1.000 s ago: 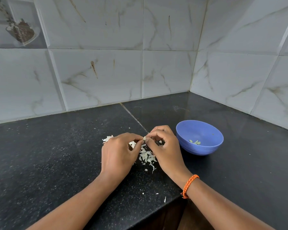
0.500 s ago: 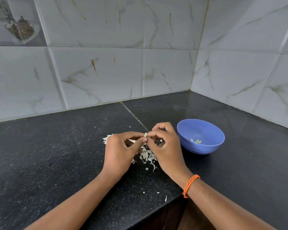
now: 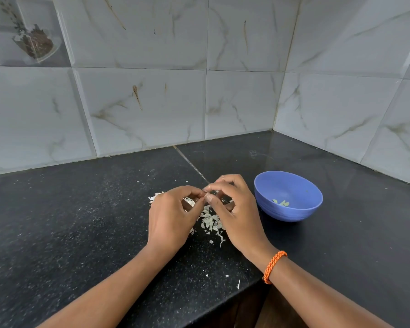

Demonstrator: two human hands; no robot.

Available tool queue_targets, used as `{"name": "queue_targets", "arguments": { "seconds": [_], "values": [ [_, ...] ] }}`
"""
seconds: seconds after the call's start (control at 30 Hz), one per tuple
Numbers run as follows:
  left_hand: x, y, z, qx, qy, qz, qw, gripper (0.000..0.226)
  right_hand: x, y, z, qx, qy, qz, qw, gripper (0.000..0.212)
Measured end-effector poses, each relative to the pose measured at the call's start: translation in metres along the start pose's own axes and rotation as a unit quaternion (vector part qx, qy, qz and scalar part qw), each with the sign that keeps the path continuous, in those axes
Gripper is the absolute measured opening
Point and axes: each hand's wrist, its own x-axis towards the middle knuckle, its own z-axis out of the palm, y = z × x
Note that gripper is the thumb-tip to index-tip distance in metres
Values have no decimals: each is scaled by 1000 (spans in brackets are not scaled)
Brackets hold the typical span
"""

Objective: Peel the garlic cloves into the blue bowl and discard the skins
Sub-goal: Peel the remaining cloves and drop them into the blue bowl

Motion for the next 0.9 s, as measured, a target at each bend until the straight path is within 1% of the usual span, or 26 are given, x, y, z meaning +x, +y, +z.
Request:
{"name": "queue_targets", "arguments": {
  "seconds": [0.1, 0.2, 0.27, 0.37, 0.43, 0.5, 0.53, 0.63, 0.73, 0.9],
  "values": [
    [0, 2, -1, 2, -6, 8, 1000, 2, 1, 5, 1, -29, 19, -9, 999, 13],
    [-1, 5, 0, -36, -20, -2, 999, 4, 2, 7, 1, -31, 22, -11, 999, 7],
    [-1, 7, 0, -65, -29, -13, 997, 6, 2, 10, 2, -21, 22, -9, 1000, 7],
    [-1, 7, 0, -81, -31, -17, 996, 7, 1, 15, 4, 13, 6, 10, 1000, 9],
    [-1, 6, 0, -81, -23, -19, 996, 8, 0, 16, 3, 24, 5, 18, 1000, 13],
    [-1, 5, 0, -87, -16, -24, 996, 9, -1, 14, 2, 30, 3, 21, 999, 25],
    [0, 5, -1, -91, -16, -27, 995, 10, -2, 14, 2, 25, 4, 17, 1000, 30],
    [-1, 5, -1, -93, -23, -27, 995, 10, -3, 14, 2, 0, 16, -2, 1000, 34],
    [-1, 4, 0, -89, -30, -30, 995, 11, -2, 12, 2, 3, 26, -16, 1000, 47],
    [-1, 6, 0, -99, -28, -31, 994, 9, -2, 11, 2, -33, 54, -31, 998, 48]
  ]
}}
